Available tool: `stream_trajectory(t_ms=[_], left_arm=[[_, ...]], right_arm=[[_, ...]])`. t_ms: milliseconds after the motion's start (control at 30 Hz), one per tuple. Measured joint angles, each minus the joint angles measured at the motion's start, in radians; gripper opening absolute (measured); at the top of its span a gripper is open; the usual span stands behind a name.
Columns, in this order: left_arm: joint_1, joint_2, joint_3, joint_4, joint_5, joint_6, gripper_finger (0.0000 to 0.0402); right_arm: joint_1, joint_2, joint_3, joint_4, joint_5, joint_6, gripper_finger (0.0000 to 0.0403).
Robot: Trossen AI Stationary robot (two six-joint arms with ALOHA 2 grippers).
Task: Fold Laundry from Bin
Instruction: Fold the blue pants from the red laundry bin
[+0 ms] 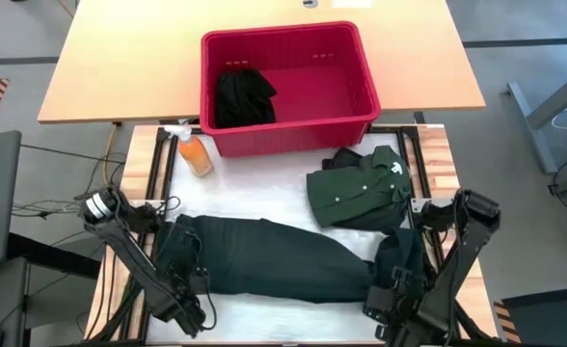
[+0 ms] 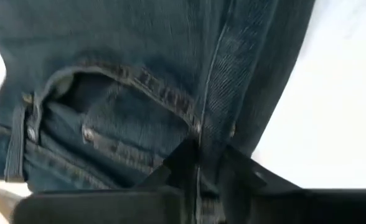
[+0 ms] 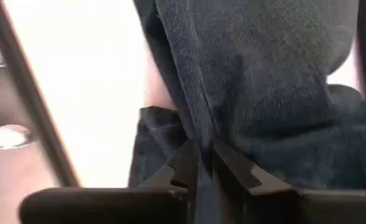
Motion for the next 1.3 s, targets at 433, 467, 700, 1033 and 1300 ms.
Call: stream_trajectory(t_ms=[433,467,700,1033,1300], left_arm=[[-0.034,-0.235,-0.263,0.079,0.119,-0.297,0.0126],[-0.051,-0.264,-0.273,0.085,0.102,-0.334,0.0126],[-0.161,-0.467,-0.288,0.109,-0.035,-0.589,0.0126],[-0.102,-0.517,-0.295,0.411,-0.517,-0.433,0.0126],[0.124,-0.31,-0.389,0.662,-0.289,-0.303,0.0126]], right_arm=[[-0.008,-0.255,0.0,0.025,0.156,0.031,0.0205],[-0.004,-0.259,0.0,0.011,0.205,0.045,0.0211],[-0.049,-0.234,-0.052,0.052,0.371,0.077,0.0218],[-0.177,-0.069,-0.211,0.392,0.363,-0.05,0.0208],[-0.201,0.069,-0.285,0.572,0.233,-0.027,0.0207]])
